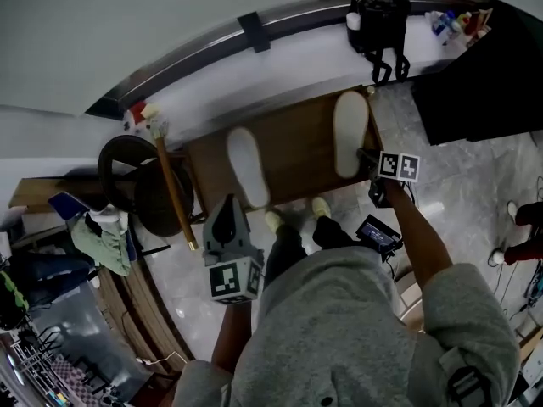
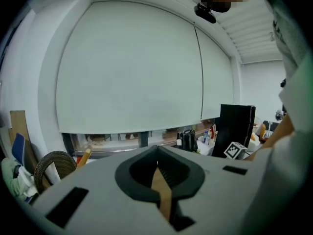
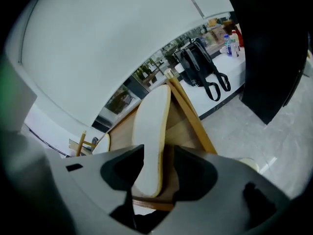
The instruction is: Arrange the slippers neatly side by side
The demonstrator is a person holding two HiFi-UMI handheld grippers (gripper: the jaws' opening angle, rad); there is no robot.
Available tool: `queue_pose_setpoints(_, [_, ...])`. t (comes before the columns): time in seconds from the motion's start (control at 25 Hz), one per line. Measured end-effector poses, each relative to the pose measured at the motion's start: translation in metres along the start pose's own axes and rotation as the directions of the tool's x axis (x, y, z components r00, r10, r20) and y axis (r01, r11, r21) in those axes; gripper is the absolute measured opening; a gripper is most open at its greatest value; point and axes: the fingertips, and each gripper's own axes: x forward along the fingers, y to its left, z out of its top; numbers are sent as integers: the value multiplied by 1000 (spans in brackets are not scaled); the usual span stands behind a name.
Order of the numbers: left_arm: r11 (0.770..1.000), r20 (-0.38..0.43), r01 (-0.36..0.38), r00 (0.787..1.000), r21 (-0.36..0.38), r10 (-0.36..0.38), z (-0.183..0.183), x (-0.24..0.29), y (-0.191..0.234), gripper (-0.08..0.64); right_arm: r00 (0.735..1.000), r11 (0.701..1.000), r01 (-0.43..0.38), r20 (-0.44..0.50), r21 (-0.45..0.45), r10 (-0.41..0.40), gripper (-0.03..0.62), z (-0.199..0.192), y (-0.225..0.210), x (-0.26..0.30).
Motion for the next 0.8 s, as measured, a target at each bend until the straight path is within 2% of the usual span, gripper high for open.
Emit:
queue_pose_setpoints(0.24, [999,0,-37,999,26,37,-7,-11,-5,14,998,999,-47,-43,5,47,175,-7,6,16])
queue_pose_setpoints(0.48, [997,16,-76,997,5,75,-2,-19,0,14,998,999,-32,-56,6,32,171,-7,7,21])
queue_pose_setpoints(0.56, [997,20,-81,997,0,81,0,-20,1,14,999,1000,-31,-30,3,31,92,-2,9,20])
queue_pose_setpoints(0.8, [997,16,-80,997,-4,80,-6,-24,12,14,999,998,-44,21,-54,45,54,9,32,11])
